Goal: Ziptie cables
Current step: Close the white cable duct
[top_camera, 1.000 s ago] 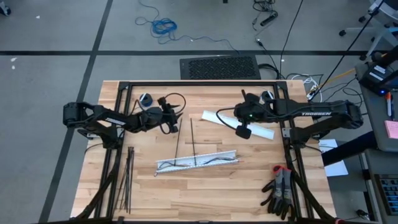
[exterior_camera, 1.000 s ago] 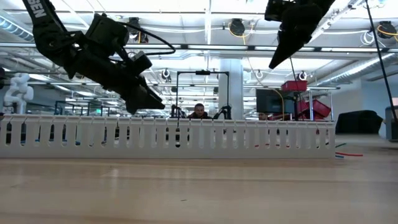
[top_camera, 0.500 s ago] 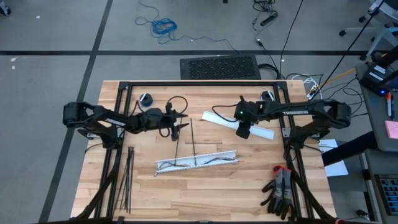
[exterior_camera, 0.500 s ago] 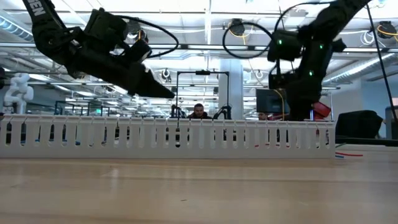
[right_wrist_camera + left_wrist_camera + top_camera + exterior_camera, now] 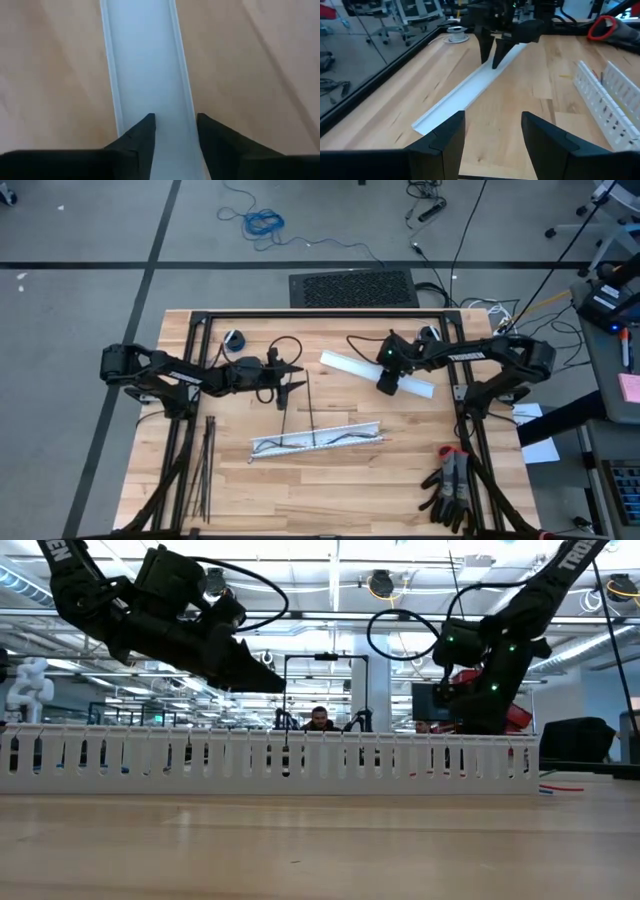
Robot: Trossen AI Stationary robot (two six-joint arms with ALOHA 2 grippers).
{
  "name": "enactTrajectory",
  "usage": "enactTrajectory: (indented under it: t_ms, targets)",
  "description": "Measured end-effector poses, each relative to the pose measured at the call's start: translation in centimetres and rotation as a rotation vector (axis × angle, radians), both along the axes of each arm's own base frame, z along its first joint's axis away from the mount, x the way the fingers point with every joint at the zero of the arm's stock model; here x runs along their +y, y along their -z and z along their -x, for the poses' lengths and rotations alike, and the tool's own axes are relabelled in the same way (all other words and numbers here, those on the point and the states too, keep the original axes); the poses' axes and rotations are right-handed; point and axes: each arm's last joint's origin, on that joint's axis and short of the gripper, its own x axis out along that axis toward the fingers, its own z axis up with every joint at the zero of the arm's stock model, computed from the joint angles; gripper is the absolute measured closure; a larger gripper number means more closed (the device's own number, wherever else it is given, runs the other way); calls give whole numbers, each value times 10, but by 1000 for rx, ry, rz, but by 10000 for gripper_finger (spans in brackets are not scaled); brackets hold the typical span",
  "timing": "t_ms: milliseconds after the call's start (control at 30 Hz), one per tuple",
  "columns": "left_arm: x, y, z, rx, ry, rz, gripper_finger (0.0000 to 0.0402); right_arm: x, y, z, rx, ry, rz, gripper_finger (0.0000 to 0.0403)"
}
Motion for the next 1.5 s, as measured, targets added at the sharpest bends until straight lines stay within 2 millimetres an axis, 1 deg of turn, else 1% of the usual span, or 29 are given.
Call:
enactTrajectory:
  t_ms: [100,167,233,267,300,500,633,700,767,867,1000,1067,1200,1300,1367,1500]
  targets:
    - [0,0,0,-4,-18,20,210,-4,5,-3,-24,-8,-29,294]
    - [0,0,0,-6,-23,36,210,-4,7,-4,-35,-15,-53,328]
    - [0,0,0,-9,-27,51,210,-3,8,-5,-51,-31,-74,370]
    - [0,1,0,-8,-31,64,210,-2,8,-6,-57,-38,-88,386]
    - [0,1,0,-5,-34,71,210,-1,8,-6,-61,-41,-99,393]
    - [-2,1,0,-4,-25,72,210,4,6,-10,-80,-41,-100,400]
    - [-3,1,0,-7,-26,90,210,12,-8,-12,-51,-39,27,401]
    - [-3,2,0,1,-39,95,210,17,-20,-13,-35,-53,88,402]
    - [0,4,1,17,-106,92,210,22,-38,-20,-68,-76,179,403]
    - [11,4,5,0,-245,95,210,36,-57,-22,-64,-115,282,402]
    - [29,4,10,-27,-313,151,210,55,-81,-25,-119,-161,404,402]
    - [37,1,11,-58,-286,168,210,64,-86,-25,-125,-184,461,402]
    - [46,-5,10,-164,-137,211,210,80,-93,-23,-127,-215,546,402]
    - [54,-10,10,-264,-43,267,204,89,-94,-22,-105,-226,606,402]
    - [60,-7,11,-273,-19,313,191,94,-94,-22,-97,-230,637,402]
    - [68,3,13,-243,1,366,157,102,-94,-21,-101,-259,641,402]
